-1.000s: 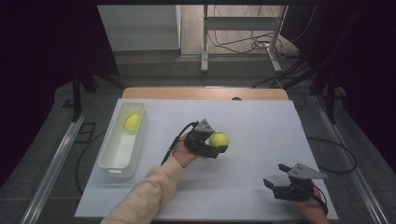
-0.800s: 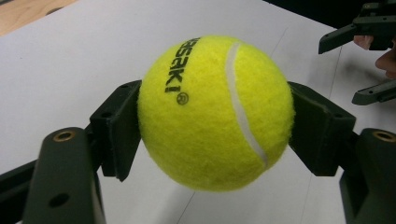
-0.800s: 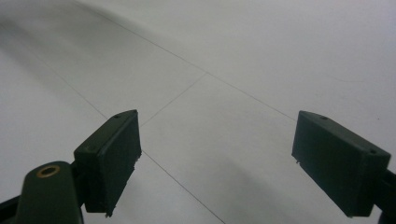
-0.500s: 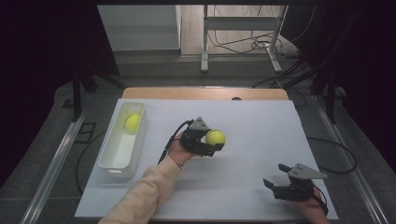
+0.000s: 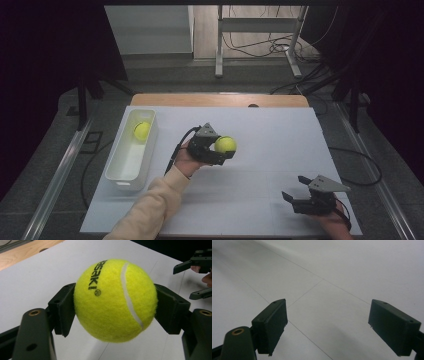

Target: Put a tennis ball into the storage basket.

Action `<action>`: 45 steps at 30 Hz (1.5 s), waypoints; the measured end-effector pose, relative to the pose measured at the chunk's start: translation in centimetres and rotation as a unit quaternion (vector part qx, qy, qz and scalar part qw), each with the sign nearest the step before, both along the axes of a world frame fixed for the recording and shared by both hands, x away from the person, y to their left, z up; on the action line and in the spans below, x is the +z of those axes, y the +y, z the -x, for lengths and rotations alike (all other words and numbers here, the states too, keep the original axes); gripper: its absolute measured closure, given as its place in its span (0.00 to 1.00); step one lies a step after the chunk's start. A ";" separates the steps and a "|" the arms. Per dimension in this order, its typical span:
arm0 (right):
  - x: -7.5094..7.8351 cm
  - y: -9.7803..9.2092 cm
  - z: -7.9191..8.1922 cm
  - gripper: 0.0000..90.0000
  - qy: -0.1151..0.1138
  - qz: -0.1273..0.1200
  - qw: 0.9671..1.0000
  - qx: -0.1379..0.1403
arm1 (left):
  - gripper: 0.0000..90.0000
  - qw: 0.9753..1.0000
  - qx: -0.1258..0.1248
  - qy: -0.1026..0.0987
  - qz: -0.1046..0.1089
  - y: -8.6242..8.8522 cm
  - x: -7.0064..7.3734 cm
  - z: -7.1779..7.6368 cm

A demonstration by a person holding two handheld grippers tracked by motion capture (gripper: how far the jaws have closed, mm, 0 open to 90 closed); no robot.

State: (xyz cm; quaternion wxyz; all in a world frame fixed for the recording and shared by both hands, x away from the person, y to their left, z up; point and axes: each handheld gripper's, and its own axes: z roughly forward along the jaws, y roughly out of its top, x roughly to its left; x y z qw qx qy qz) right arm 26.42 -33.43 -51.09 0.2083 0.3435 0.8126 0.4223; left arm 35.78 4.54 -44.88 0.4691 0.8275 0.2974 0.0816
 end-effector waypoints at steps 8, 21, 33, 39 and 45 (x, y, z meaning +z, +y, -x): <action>0.0 0.0 0.0 0.18 -0.002 -0.002 1.000 0.001 | 0.29 1.000 0.009 -0.001 0.001 0.9 0.2 -0.1; 0.0 0.0 0.0 0.18 -0.002 -0.002 1.000 0.001 | 0.29 1.000 0.019 -0.003 0.006 1.8 0.7 0.0; 0.0 0.0 0.0 0.18 -0.003 -0.002 1.000 0.001 | 0.29 1.000 0.029 -0.005 0.009 2.8 1.0 -0.1; 0.0 0.0 0.0 0.18 -0.003 -0.003 1.000 0.002 | 0.29 0.999 0.034 -0.006 0.009 3.4 1.2 0.0; 0.0 0.0 0.1 0.18 -0.003 -0.001 1.000 0.001 | 0.29 0.999 0.040 -0.007 0.010 4.0 1.3 0.1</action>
